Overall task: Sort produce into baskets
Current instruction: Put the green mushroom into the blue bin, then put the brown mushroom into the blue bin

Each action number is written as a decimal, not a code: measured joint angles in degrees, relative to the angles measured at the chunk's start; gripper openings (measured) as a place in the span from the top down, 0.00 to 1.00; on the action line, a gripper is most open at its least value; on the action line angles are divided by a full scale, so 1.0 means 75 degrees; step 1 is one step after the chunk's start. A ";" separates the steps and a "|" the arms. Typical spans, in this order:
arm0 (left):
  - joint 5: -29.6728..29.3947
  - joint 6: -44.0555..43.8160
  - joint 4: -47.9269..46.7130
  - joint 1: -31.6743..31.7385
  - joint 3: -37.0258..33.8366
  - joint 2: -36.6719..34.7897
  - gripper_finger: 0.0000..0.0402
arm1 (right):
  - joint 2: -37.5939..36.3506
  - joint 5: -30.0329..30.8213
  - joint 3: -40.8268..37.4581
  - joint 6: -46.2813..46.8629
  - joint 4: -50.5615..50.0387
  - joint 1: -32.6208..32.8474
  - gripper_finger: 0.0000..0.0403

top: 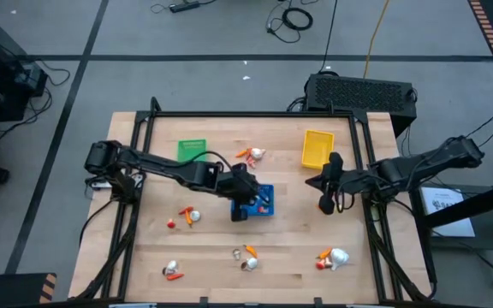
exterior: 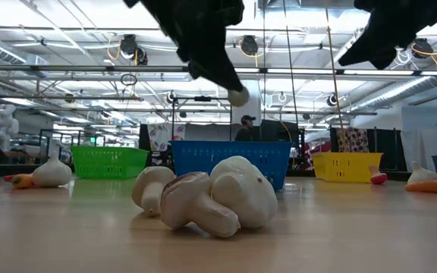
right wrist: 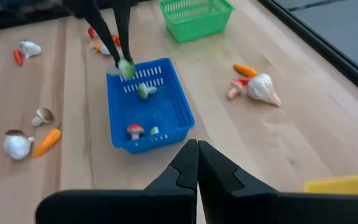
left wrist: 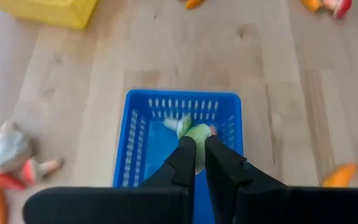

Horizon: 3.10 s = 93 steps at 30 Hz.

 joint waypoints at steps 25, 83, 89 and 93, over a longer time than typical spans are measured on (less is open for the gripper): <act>-0.1010 0.0011 0.0584 -0.0237 -0.0353 0.0114 0.60 | 0.1648 -0.0327 0.0003 0.0085 0.1597 0.0000 1.00; 0.0456 -0.1381 0.3293 -0.2829 -0.2204 0.0820 0.59 | 0.2002 -0.0595 0.0003 -0.4171 0.4882 -0.0073 1.00; 0.0387 -0.1341 0.3196 -0.2822 -0.2207 0.0822 0.59 | 0.2002 -0.0596 0.0003 -0.4011 0.4705 -0.0073 1.00; 0.0363 -0.1357 0.3236 -0.2822 -0.2281 0.0822 0.59 | 0.2002 -0.0596 0.0003 -0.3954 0.4703 -0.0073 1.00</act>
